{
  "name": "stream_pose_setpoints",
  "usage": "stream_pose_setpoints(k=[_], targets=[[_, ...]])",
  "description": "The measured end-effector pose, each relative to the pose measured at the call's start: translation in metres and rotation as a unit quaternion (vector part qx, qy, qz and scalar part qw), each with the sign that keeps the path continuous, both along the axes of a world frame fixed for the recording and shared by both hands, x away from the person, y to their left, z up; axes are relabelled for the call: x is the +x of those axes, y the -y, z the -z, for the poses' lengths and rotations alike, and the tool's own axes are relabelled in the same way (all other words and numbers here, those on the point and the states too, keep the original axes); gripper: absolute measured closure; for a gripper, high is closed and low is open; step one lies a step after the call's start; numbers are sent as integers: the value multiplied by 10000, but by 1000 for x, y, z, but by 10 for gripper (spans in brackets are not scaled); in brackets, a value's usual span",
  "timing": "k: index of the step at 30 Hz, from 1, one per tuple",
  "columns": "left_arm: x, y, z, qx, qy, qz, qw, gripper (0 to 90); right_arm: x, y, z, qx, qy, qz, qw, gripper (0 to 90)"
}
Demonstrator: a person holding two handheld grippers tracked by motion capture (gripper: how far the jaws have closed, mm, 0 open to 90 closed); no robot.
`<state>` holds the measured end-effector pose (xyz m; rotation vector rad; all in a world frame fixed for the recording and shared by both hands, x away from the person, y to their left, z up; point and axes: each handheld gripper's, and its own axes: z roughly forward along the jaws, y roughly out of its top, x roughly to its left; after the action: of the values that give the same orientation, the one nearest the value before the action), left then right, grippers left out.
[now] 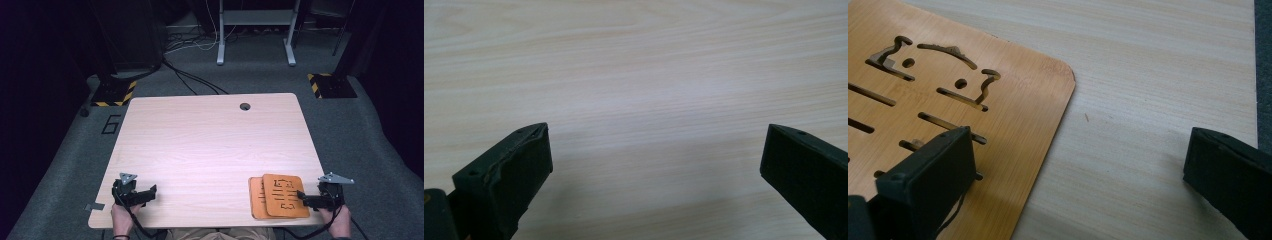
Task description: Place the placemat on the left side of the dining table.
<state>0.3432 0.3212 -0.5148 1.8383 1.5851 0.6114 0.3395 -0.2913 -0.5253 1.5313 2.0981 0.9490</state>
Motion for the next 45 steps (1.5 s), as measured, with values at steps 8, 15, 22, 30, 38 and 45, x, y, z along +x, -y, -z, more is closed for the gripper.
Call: stream_pose_setpoints(k=[8,15,22,30,38,45], targets=[[3,40,-12,137,80,559,9983,0,0,0,0,5,-2,19,10000,0],[7,70,-19,127,122,948,9953,0,0,0,0,5,3,30,10000,0],[12,96,-24,89,163,1233,9922,0,0,0,0,4,8,28,10000,0],[19,127,-31,98,181,1555,9876,0,0,0,0,7,9,31,10000,0],[24,158,-39,71,262,1963,9802,0,0,0,0,7,14,31,10000,0],[26,183,-45,3,265,2254,9739,0,0,-1,0,12,20,39,10000,0]])
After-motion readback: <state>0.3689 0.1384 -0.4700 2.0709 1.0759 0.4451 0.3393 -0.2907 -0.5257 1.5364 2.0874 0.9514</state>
